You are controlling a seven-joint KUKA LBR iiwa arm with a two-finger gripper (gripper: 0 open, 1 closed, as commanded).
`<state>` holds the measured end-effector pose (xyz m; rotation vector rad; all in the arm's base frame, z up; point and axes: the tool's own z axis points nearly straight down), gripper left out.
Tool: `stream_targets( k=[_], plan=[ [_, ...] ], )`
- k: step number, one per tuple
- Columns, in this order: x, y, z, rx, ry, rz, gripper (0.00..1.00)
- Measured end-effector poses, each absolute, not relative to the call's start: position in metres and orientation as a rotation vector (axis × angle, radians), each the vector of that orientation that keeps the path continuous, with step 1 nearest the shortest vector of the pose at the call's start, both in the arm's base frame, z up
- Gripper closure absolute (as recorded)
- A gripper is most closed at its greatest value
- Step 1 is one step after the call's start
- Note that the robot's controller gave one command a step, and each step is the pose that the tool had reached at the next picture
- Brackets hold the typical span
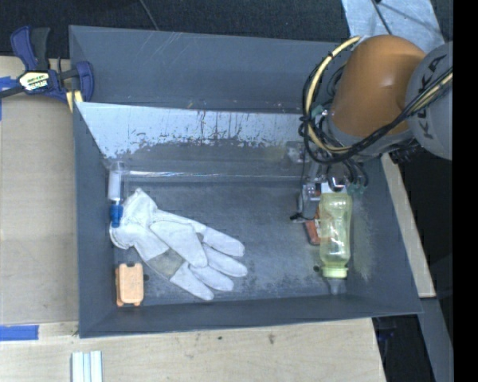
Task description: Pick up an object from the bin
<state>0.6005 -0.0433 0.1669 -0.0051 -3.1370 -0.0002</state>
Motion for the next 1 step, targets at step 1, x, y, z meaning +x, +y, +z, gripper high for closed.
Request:
stream_targets(
  k=[1],
  plan=[
    [0.6021,-0.0432,0.172,-0.004,-3.145,0.001,0.0]
  ],
)
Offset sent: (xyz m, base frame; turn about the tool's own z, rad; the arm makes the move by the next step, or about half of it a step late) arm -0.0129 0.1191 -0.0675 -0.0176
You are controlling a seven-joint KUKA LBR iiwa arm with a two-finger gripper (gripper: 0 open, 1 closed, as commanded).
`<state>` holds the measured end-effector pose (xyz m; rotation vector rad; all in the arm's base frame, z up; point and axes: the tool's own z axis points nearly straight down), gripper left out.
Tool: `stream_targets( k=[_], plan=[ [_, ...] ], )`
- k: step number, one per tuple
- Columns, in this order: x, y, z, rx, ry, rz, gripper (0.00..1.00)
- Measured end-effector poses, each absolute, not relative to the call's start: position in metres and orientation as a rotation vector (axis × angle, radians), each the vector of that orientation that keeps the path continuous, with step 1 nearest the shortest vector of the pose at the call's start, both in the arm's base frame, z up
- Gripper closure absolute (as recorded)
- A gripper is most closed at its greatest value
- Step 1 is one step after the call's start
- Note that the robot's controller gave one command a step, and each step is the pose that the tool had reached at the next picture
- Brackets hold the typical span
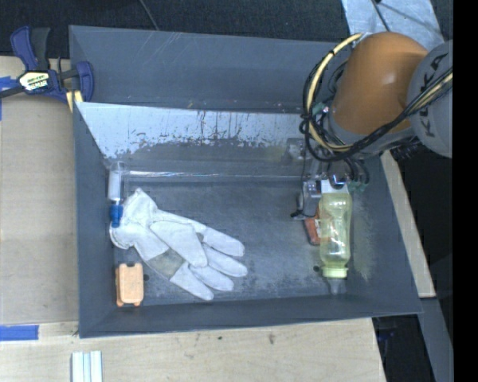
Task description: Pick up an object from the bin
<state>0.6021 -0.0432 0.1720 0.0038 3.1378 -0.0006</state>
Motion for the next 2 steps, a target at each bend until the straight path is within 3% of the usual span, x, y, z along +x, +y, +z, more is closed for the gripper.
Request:
stream_targets(
  k=[1,2],
  plan=[
    [0.596,0.011,0.139,-0.003,3.135,-0.002,0.0],
    [0.577,0.024,0.112,-0.044,3.138,0.007,0.0]
  ],
)
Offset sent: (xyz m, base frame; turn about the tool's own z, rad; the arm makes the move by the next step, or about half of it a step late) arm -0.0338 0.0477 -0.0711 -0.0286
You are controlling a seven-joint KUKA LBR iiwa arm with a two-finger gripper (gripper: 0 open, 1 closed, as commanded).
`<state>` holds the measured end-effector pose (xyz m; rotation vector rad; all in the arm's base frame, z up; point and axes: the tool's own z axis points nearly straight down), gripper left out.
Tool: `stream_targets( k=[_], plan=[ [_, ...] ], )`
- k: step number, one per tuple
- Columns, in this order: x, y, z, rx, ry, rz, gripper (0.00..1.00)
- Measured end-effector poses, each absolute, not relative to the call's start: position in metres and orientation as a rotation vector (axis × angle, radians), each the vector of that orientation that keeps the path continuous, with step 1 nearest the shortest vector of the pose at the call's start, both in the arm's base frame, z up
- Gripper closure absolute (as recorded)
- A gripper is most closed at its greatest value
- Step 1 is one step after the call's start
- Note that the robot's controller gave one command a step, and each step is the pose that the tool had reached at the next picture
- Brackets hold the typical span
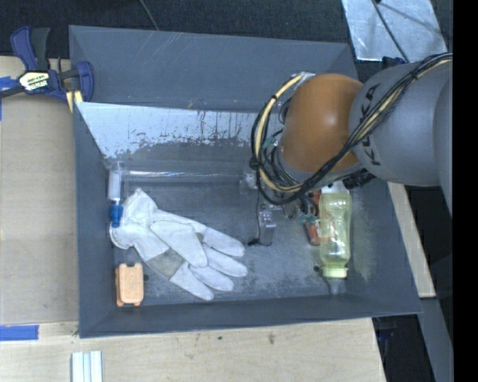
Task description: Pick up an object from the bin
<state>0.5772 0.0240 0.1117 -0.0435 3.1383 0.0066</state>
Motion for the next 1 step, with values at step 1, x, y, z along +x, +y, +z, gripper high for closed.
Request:
stream_targets(
  k=[1],
  plan=[
    [0.5635,0.0417,0.0882,-0.07,3.138,-0.005,0.0]
  ],
)
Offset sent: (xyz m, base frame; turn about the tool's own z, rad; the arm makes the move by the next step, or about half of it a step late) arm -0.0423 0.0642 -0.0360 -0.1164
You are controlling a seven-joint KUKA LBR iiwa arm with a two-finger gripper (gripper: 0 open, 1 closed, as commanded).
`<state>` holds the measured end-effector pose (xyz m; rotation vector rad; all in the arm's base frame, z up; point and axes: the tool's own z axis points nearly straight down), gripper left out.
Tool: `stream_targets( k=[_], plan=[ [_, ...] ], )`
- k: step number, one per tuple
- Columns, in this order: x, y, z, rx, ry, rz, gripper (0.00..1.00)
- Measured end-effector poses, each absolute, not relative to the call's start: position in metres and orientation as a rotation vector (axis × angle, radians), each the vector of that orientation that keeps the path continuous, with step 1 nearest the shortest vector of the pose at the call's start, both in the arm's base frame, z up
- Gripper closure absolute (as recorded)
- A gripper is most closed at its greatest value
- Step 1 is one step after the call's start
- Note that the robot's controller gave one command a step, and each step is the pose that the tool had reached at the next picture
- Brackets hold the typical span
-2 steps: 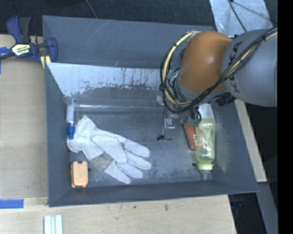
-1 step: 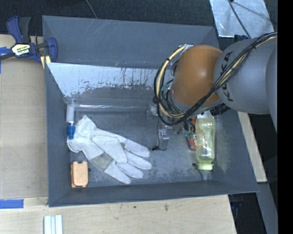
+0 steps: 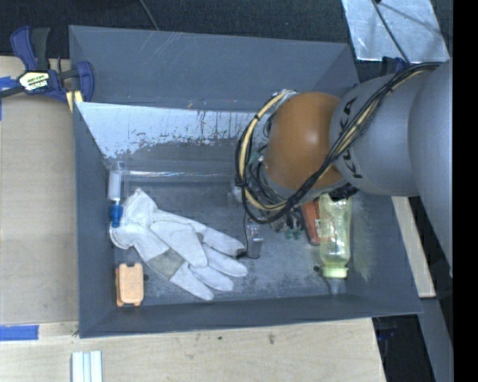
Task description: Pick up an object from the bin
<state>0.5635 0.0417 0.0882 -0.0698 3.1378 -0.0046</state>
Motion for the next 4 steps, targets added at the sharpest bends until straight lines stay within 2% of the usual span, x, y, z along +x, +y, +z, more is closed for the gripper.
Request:
stream_targets(
  k=[1,2,3,4],
  plan=[
    [0.54,0.081,0.078,-0.213,3.133,0.0,0.0],
    [0.54,0.099,0.076,-0.072,3.136,0.007,1.0],
    [0.545,0.094,0.075,-0.025,3.135,0.008,1.0],
    [0.537,0.102,0.211,-0.023,3.139,0.0,1.0]
  ],
)
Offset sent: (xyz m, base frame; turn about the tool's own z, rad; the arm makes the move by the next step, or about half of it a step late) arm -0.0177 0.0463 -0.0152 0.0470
